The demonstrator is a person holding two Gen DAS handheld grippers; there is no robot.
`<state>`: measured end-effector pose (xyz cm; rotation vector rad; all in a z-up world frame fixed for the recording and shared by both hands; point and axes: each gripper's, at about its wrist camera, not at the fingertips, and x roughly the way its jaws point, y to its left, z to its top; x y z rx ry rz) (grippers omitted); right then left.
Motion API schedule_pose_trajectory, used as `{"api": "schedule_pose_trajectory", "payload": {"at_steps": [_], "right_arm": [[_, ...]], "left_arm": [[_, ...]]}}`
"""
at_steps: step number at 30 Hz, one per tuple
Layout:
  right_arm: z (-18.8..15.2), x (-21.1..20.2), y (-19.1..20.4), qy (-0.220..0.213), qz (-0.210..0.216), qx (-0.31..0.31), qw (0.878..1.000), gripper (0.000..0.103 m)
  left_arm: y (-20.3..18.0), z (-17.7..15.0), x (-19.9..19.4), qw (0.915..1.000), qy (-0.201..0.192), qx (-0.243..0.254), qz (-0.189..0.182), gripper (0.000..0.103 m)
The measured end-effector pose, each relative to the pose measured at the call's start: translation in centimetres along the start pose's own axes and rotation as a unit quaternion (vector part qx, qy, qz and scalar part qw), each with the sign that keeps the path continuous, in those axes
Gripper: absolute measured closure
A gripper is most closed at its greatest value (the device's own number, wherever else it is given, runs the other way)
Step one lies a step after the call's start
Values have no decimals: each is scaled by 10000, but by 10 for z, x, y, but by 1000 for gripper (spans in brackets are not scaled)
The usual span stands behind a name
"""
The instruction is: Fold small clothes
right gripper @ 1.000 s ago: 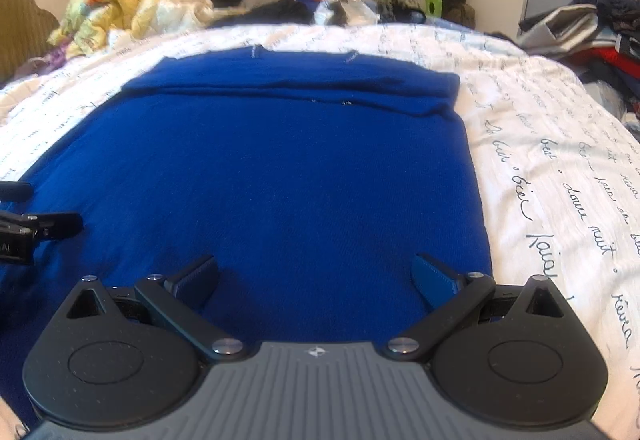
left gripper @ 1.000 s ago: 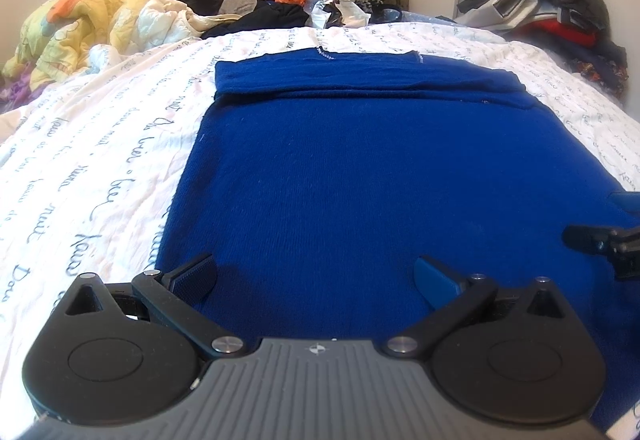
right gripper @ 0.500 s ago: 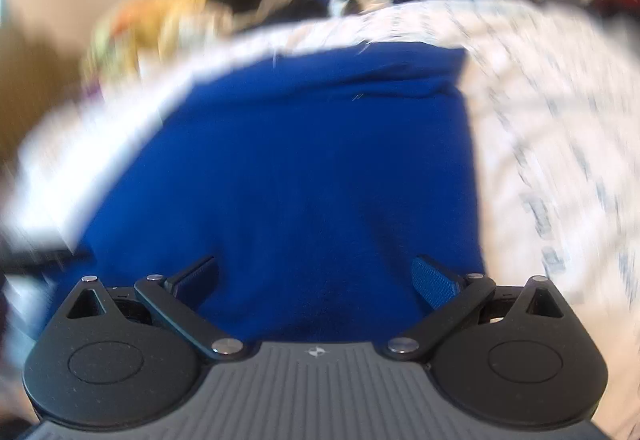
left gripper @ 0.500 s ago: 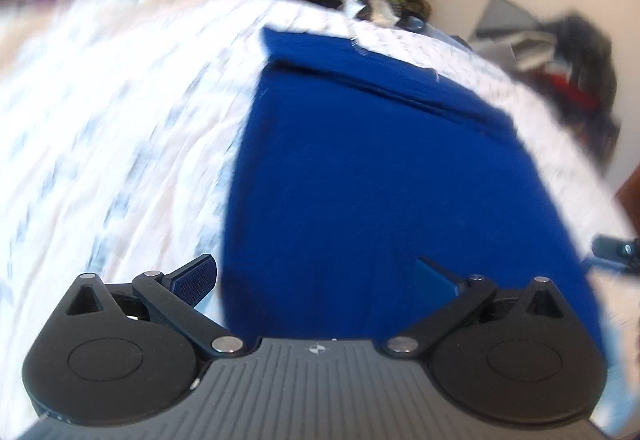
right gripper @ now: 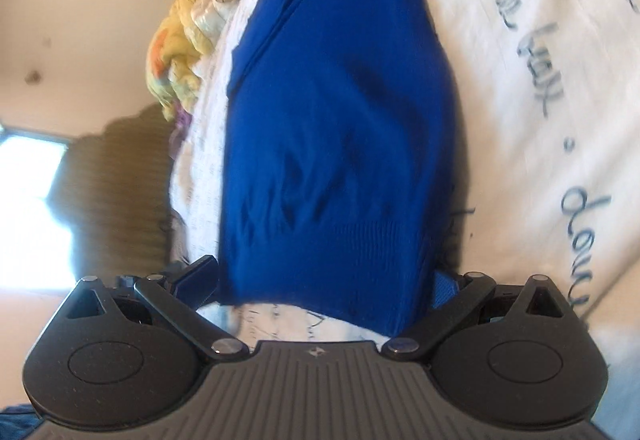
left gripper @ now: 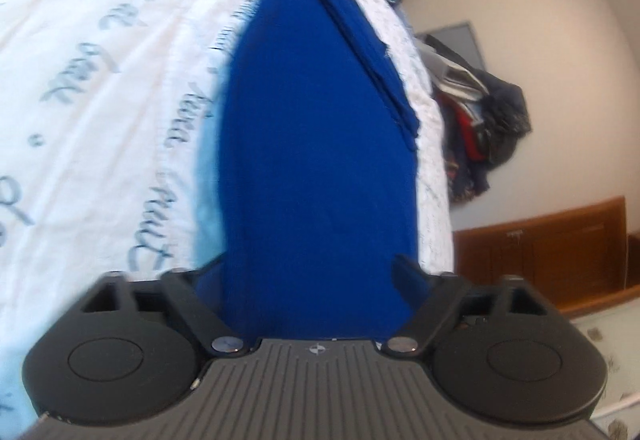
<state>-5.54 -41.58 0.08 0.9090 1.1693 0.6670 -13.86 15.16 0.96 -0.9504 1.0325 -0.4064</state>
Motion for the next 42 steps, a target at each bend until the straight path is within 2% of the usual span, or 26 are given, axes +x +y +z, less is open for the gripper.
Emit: {"api": "schedule_pose_trajectory", "payload": {"at_steps": [1,2,4,5,7,8,9,10,12,13,16,18,21,25,28,30,31,32,33,34,35,36,37,39,40,42], "right_arm": [[-3,0,-1,-86,-27,31,10000,9],[-8,-1,-4,-172,-43,98,9998,13],[-15,-1,-8,-248,-106,188,9995,34],[-14,-3,-8,-255,-191,185,9993,41],[-13,-5,-12,-269,-362,237,9987,71],[-11,-7,-14,-278,-486,232,9982,78],[-10,-7,-15,-280,-571,213,9977,92],[-11,-8,-17,-294,-581,227,9976,97],[-11,-9,-15,-354,-626,155,9973,97],[-11,-10,-14,-382,-585,101,9975,97],[4,-11,-2,-629,-124,-11,9979,97],[28,-10,13,-905,237,-164,9955,97],[82,-3,31,-1400,768,-334,9866,97],[173,29,40,-1921,1090,-220,9750,97],[247,57,39,-2094,963,-70,9731,97],[290,74,34,-2260,747,69,9712,97],[306,82,28,-2417,651,272,9678,93],[322,91,21,-2470,511,415,9668,93],[335,100,13,-2435,352,544,9677,73],[344,106,6,-2451,163,722,9667,33],[345,107,3,-2573,-75,841,9626,18],[341,101,5,-2669,-216,727,9607,12],[332,93,9,-2674,-194,417,9625,12],[309,76,21,-2602,-297,-216,9649,13],[294,67,29,-2589,-573,-520,9628,13],[265,52,34,-2504,-1344,-1070,9528,13]], "left_arm": [[2,0,-2,10000,17,-54,69,43],[4,0,-2,9999,30,-67,116,45],[5,-1,-4,9997,40,-63,211,59],[4,0,-5,9995,43,-15,308,64],[-1,2,-6,9979,81,150,621,93],[-2,1,-4,9967,141,220,772,101],[-4,1,-4,9962,156,267,810,99],[-6,2,-4,9955,172,329,869,100],[-16,5,-4,9935,209,595,952,100],[-23,9,-4,9934,208,730,858,100],[-52,33,-4,9923,93,1116,530,100],[-72,62,0,9900,-116,1380,277,100],[-99,123,20,9847,-528,1661,-9,100],[-125,216,71,9802,-1058,1675,-19,100],[-141,275,106,9760,-1383,1673,176,100],[-145,306,136,9712,-1544,1748,491,100],[-146,321,151,9688,-1626,1721,733,97],[-142,332,165,9642,-1737,1714,1040,92],[-137,340,174,9607,-1839,1640,1282,77],[-130,347,176,9592,-1922,1524,1404,59],[-124,347,170,9593,-2013,1403,1397,47],[-120,343,161,9593,-2106,1316,1348,16],[-117,336,149,9576,-2225,1314,1277,2],[-112,312,121,9486,-2483,1557,1194,0],[-108,299,110,9472,-2461,1595,1293,1],[-95,274,98,9496,-2261,1531,1536,3]]}}
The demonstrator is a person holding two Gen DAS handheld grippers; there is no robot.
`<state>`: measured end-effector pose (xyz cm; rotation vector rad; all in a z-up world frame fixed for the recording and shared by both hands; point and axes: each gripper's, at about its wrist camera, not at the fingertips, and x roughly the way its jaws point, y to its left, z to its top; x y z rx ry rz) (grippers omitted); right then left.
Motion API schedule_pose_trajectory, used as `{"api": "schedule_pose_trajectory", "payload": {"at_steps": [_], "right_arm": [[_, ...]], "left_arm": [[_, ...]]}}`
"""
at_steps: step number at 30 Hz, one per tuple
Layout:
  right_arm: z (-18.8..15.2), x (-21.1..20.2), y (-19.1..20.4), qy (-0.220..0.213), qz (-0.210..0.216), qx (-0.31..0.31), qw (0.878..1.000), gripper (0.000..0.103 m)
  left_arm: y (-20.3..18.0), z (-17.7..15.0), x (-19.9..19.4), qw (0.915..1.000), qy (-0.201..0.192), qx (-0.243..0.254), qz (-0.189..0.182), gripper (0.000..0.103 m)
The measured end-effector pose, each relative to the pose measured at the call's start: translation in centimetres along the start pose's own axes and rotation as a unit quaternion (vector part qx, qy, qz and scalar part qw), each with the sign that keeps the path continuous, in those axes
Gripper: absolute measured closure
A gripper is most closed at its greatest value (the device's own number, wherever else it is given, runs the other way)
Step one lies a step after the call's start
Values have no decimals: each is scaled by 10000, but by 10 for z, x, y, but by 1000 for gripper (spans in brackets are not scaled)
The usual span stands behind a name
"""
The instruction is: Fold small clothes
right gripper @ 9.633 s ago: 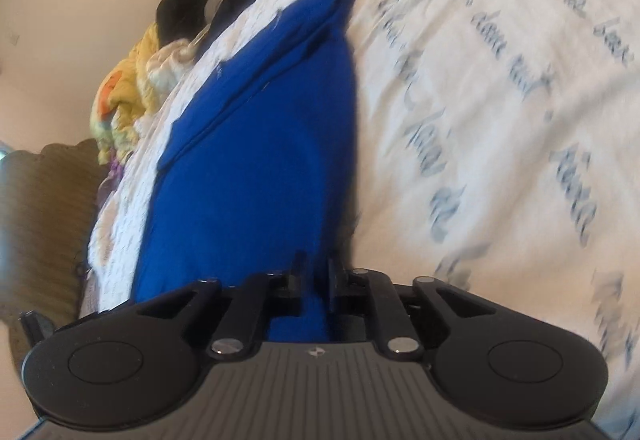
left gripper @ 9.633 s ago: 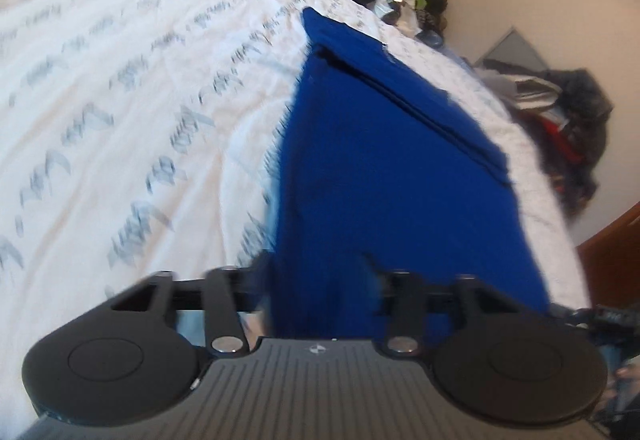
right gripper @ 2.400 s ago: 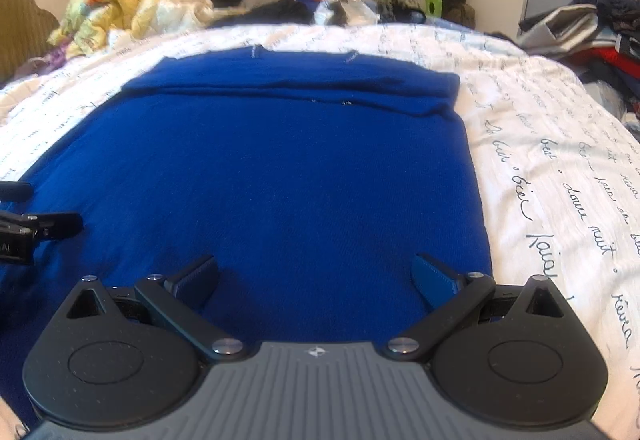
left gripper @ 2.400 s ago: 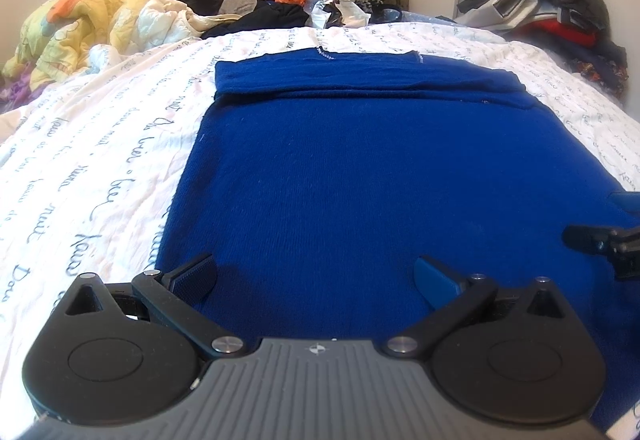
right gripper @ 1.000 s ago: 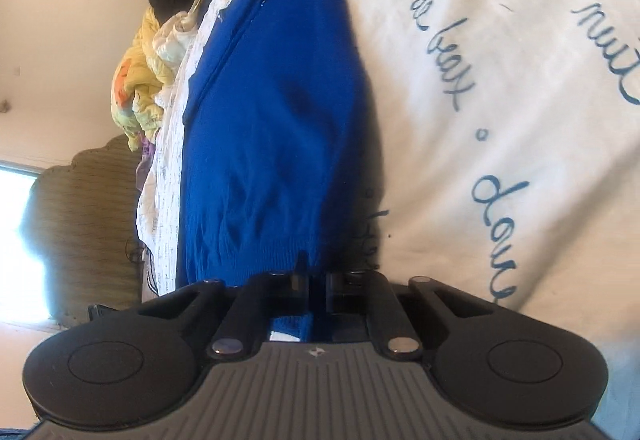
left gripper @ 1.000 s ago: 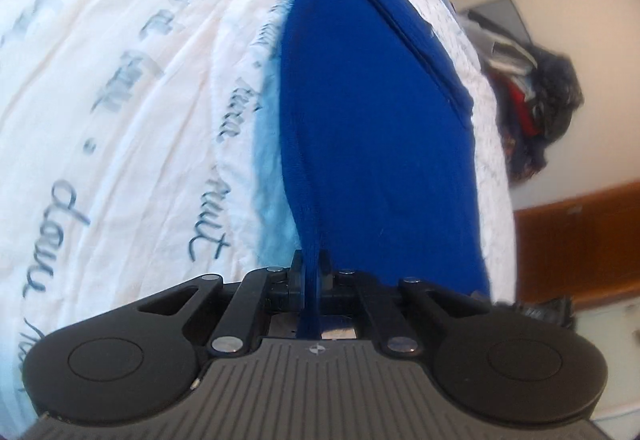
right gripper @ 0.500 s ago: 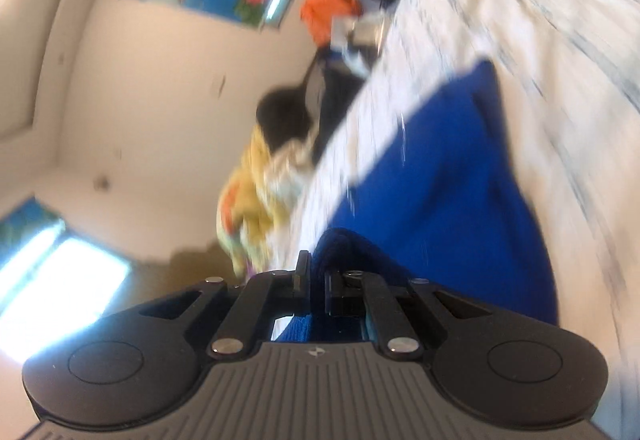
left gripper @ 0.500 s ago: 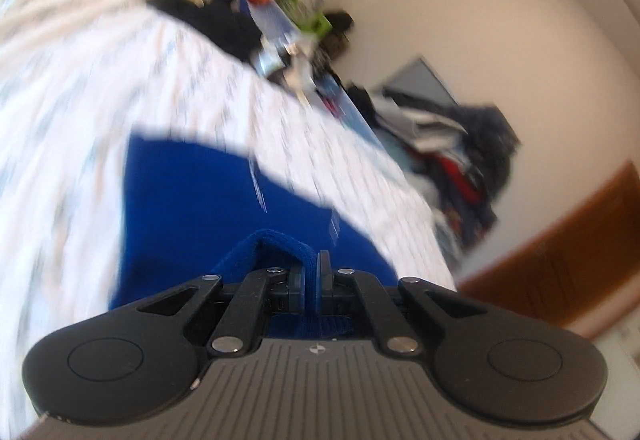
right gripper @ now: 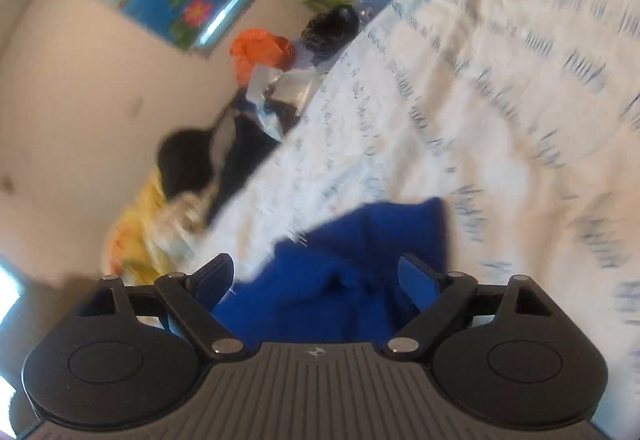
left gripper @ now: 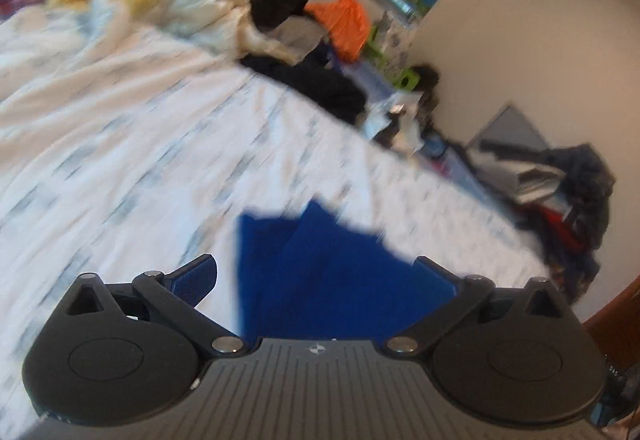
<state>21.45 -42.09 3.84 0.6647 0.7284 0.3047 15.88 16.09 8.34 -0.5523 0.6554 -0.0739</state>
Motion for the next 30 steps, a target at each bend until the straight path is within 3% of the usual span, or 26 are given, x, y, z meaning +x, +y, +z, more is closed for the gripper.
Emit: {"api": "schedule_pose_trajectory", "payload": {"at_steps": [3,5,6,8,9,10,11,12,13,16,20,24,26,27,28,30], "right_arm": [[-32,-13,-6,632,-778,-442,9940,12],[-52,-21,-5,703,-521,-535,9947,12],[-58,-22,-1,766,-370,-493,9952,12],[-65,-15,5,987,42,-262,9948,12],[-67,-9,6,1059,249,-143,9940,13],[-68,-7,8,1057,328,-78,9938,15],[-67,-2,10,1121,317,-51,9932,26],[-66,6,8,1319,304,85,9908,83],[-67,12,3,1460,329,279,9883,94],[-64,9,3,1412,404,245,9889,95],[-56,-37,14,1113,771,87,9908,95],[-72,-85,16,1272,891,-54,9878,95],[-91,-92,13,1493,456,-284,9873,89],[-99,-92,12,1577,116,-469,9863,79],[-102,-91,12,1601,-187,-634,9849,62],[-97,-94,21,1233,-698,-978,9851,52]], "left_arm": [[16,-37,-12,9987,457,-155,157,12],[21,-58,-8,9963,805,-274,81,13],[15,-66,-13,9975,679,-140,106,12],[4,-71,-9,9963,853,12,-55,18],[1,-71,-6,9956,929,-3,-120,39],[-1,-71,-2,9939,1086,-74,-150,83],[0,-72,5,9910,1323,-179,-121,93],[2,-71,8,9904,1353,-267,-67,92],[1,-70,8,9904,1359,-249,-26,92],[-10,-63,-15,9933,1153,15,-22,95],[-18,-53,-77,9957,835,143,-368,95],[-10,-74,-129,9954,814,297,-416,93],[4,-98,-131,9939,971,523,-96,90],[10,-106,-129,9934,958,594,196,89],[16,-110,-128,9929,897,593,505,87],[13,-105,-132,9940,568,670,656,87]]}}
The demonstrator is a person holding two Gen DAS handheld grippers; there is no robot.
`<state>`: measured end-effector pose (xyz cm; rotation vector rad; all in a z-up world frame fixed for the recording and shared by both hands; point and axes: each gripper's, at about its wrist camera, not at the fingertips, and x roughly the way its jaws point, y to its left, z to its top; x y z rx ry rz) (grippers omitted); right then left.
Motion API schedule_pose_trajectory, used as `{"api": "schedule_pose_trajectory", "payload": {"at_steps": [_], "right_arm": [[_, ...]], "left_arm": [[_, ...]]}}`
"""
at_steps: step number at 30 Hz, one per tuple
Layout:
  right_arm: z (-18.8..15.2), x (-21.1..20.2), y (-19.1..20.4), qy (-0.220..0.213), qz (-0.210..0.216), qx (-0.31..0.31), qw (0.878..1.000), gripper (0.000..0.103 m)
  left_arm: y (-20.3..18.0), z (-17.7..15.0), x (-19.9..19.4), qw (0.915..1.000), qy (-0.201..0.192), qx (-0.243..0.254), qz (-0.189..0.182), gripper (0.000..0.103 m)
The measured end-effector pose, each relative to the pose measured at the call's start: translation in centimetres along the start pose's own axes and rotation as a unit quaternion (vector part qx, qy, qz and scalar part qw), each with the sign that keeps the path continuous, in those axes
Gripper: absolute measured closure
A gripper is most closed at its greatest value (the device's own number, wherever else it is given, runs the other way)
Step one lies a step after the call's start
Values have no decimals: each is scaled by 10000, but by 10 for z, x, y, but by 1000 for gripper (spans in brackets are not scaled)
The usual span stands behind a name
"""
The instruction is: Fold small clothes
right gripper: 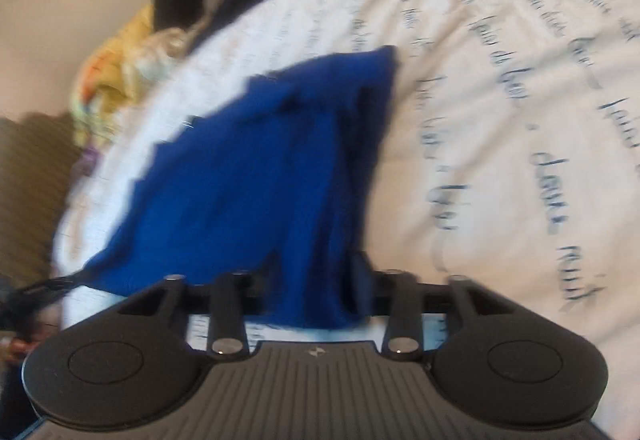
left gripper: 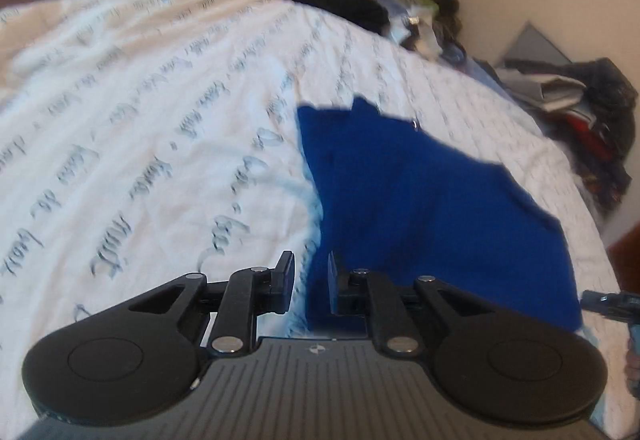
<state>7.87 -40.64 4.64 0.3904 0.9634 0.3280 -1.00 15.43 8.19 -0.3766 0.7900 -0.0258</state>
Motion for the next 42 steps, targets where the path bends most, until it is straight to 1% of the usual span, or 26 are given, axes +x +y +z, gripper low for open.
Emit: {"api": "schedule_pose_trajectory", "payload": {"at_steps": [2,4,5,7,9,11,12,13,15,17,20,23,24,27,28,29,30,31,32,34,35,36,38,39,41,42], "right_arm": [[15,-9,24,-698,-106,-643,9954,52],[28,-7,59,-1290,57,-1633,9781,48],[36,4,77,-1391,128,-2166,9662,48],[53,44,107,-1156,-43,-2844,9517,50],[68,89,122,-754,-349,-3247,9422,51],[76,129,126,-330,-570,-3470,9355,51],[80,142,123,-128,-647,-3429,9370,67],[79,144,113,-132,-596,-3268,9431,87],[101,134,88,-508,-477,-2347,9696,94],[120,117,49,-988,-541,-1190,9865,92],[118,88,19,-1152,84,-252,9930,91],[101,73,37,-1249,434,-556,9897,86],[98,78,48,-1134,520,-747,9894,81],[94,118,74,-542,235,-1261,9903,76],[91,134,77,-383,-68,-1380,9897,76],[89,143,74,-548,-168,-1533,9865,77],[85,145,68,-786,-215,-1610,9836,77],[82,145,58,-1016,-71,-1556,9826,77],[78,143,48,-1186,153,-1351,9836,77],[79,139,43,-1177,252,-1146,9861,77],[78,136,46,-1151,158,-1227,9856,77],[76,131,51,-1080,-12,-1220,9866,77],[69,113,60,-925,-194,-944,9910,75],[60,103,65,-969,-40,-973,9905,72],[41,94,77,-946,83,-1294,9870,52],[32,97,83,-848,-86,-1499,9850,33]], "left_arm": [[-22,16,-7,9983,-481,331,-36,69],[-56,31,-2,9923,-912,836,-76,23],[-75,39,11,9884,-1037,1107,-82,17],[-105,45,48,9822,-985,1600,30,25],[-121,51,97,9792,-622,1910,284,34],[-122,56,141,9799,-175,1920,520,47],[-116,58,159,9805,-3,1850,664,55],[-106,57,167,9815,-140,1736,795,53],[-97,54,169,9820,-352,1668,818,50],[-95,48,166,9793,-498,1786,817,48],[-99,44,149,9782,-524,1831,824,52],[-121,46,138,9750,-746,2031,513,45],[-131,50,145,9731,-740,2125,491,40],[-145,60,187,9715,-314,2262,630,39],[-139,63,201,9719,-296,2231,689,30],[-132,65,208,9719,-443,2217,659,23],[-126,68,213,9711,-517,2221,700,6],[-119,74,218,9770,-379,1954,762,0],[-115,78,219,9801,-335,1808,745,0],[-119,76,215,9761,-375,1959,868,1],[-122,73,208,9747,-399,1985,945,5],[-125,69,198,9750,-398,1972,945,17],[-129,57,166,9789,-440,1898,614,18],[-131,49,152,9797,-517,1895,408,13],[-136,32,145,9791,-388,1990,180,4],[-135,24,151,9789,-182,2027,166,4]]}}
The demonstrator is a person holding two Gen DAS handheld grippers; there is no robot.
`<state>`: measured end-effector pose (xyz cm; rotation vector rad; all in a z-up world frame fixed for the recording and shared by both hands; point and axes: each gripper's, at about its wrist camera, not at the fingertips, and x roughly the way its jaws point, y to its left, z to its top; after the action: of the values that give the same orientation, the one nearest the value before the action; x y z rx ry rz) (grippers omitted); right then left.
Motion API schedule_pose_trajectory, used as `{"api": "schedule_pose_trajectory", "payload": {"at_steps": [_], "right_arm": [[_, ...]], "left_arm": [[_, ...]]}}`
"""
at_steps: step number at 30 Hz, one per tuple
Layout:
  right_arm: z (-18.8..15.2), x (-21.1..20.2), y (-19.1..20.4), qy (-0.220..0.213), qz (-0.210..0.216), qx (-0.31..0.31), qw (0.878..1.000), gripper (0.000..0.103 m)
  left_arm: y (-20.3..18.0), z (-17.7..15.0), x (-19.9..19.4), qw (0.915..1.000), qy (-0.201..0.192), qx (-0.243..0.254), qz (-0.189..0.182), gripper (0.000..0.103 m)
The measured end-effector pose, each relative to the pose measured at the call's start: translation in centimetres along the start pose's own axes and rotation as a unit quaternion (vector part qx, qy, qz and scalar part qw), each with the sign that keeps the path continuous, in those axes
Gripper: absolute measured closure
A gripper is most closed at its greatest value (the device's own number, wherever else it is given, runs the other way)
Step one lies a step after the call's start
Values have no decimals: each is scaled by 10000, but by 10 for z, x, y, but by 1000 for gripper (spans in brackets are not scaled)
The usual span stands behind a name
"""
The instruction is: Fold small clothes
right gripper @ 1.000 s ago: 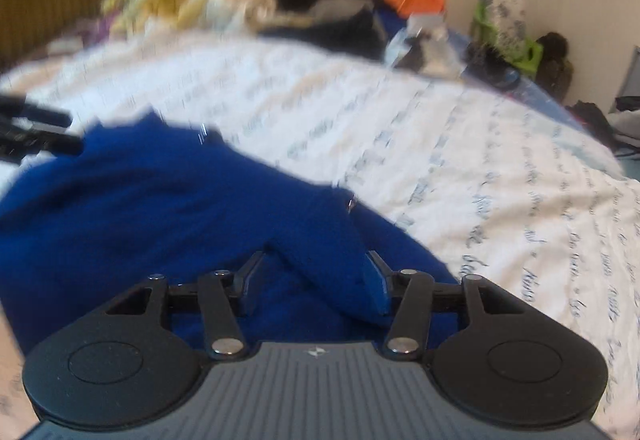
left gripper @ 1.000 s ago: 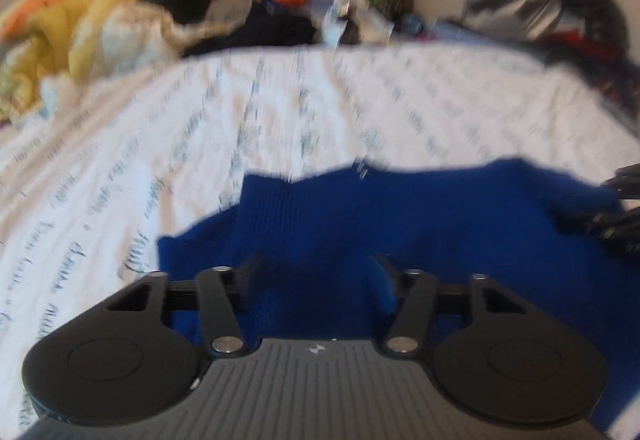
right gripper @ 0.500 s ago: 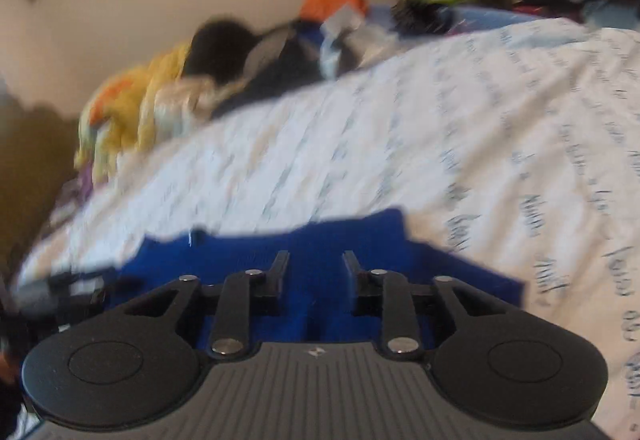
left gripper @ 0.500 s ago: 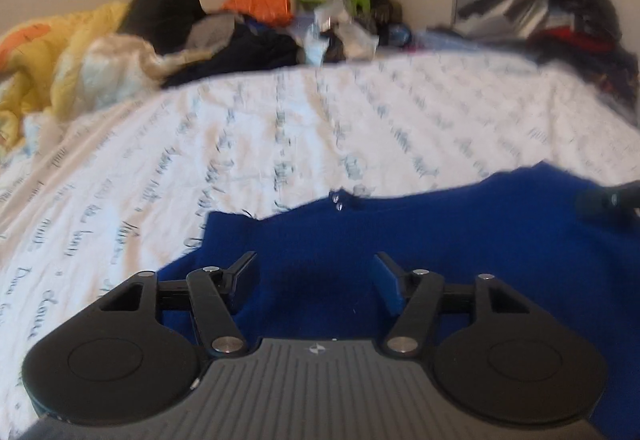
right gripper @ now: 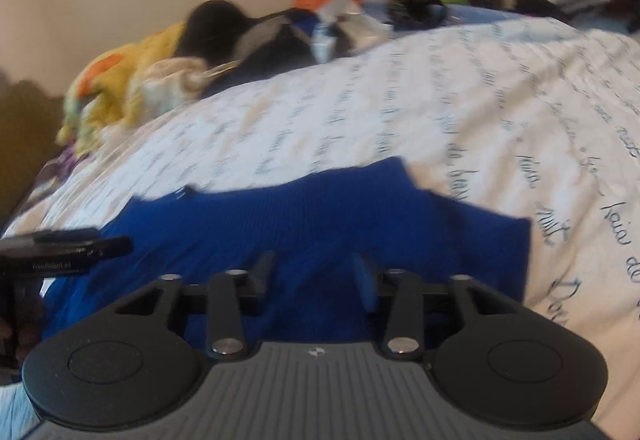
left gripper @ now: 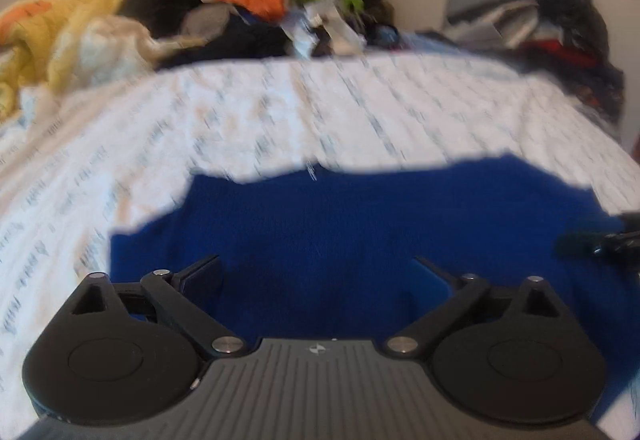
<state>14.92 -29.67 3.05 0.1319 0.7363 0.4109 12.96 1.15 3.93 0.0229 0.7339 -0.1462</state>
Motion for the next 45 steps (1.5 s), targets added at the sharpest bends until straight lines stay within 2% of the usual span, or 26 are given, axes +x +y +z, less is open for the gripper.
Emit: {"api": "schedule_pose_trajectory", "payload": {"at_steps": [1,2,3,6,9,11,13,15,18,20,21,23,24,26,28,29,30,32,33,34,35,37,38,40,41,45], "right_arm": [[-9,5,9,90,-214,-339,9992,28],[-20,4,15,-101,-333,-798,9962,28],[-29,3,18,-284,-352,-1087,9930,28],[-18,-11,14,-25,-379,-704,9968,28],[-22,-58,3,-108,-255,-163,9995,25],[-36,-90,-18,-154,-170,456,9987,18],[-52,-108,-46,133,-130,1271,9917,18],[-71,-114,-74,522,184,2194,9741,18],[-83,-120,-91,528,843,2929,9510,17],[-87,-109,-93,655,1340,3222,9349,17],[-87,-103,-94,673,1534,3345,9274,17],[-86,-91,-94,671,1773,3500,9174,17],[-83,-87,-93,655,1775,3505,9172,18],[-77,-80,-91,669,1762,3526,9166,18],[-74,-77,-90,665,1739,3507,9178,18],[-74,-77,-90,665,1732,3483,9189,18],[-74,-77,-89,670,1683,3447,9211,24],[-75,-74,-88,802,1487,3355,9268,54],[-78,-70,-89,876,1415,3329,9281,77],[-81,-69,-90,901,1421,3300,9289,89],[-82,-69,-90,886,1421,3269,9301,90],[-80,-74,-85,825,1406,3084,9372,95],[-79,-83,-80,733,1515,2949,9406,95],[-73,-104,-72,531,1645,2735,9462,97],[-73,-113,-70,488,1587,2618,9507,97],[-95,-103,-76,972,1025,2377,9610,97]], "left_arm": [[-1,-10,9,9999,86,117,72,0],[-3,-19,9,9988,-242,369,200,0],[2,-17,9,9995,-182,232,133,0],[9,-7,-13,9995,-54,-55,313,14],[29,-25,-65,9967,-239,-764,98,3],[47,-49,-97,9901,-238,-1381,10,3],[68,-77,-119,9745,-86,-2240,-118,5],[87,-105,-130,9457,169,-3235,-250,7],[101,-126,-145,9089,-21,-4119,-647,7],[106,-134,-135,8710,36,-4700,-1429,5],[107,-136,-129,8569,-10,-4893,-1623,5],[109,-132,-122,8467,-93,-5060,-1641,6],[110,-130,-118,8435,-138,-5122,-1611,10],[112,-126,-113,8428,-147,-5174,-1478,19],[115,-124,-110,8444,-66,-5186,-1340,37],[116,-126,-110,8466,-40,-5166,-1282,41],[116,-125,-108,8496,-25,-5131,-1219,48],[117,-123,-105,8552,16,-5068,-1084,61],[117,-121,-104,8612,61,-4984,-997,73],[116,-119,-102,8682,140,-4882,-883,93],[116,-117,-100,8741,246,-4791,-756,101],[121,-117,-105,8760,246,-4756,-764,100],[121,-114,-112,8816,205,-4642,-831,100],[121,-104,-134,9040,45,-4195,-827,100],[123,-103,-140,9117,20,-4031,-791,100],[125,-105,-123,9294,423,-3629,-525,98]]}}
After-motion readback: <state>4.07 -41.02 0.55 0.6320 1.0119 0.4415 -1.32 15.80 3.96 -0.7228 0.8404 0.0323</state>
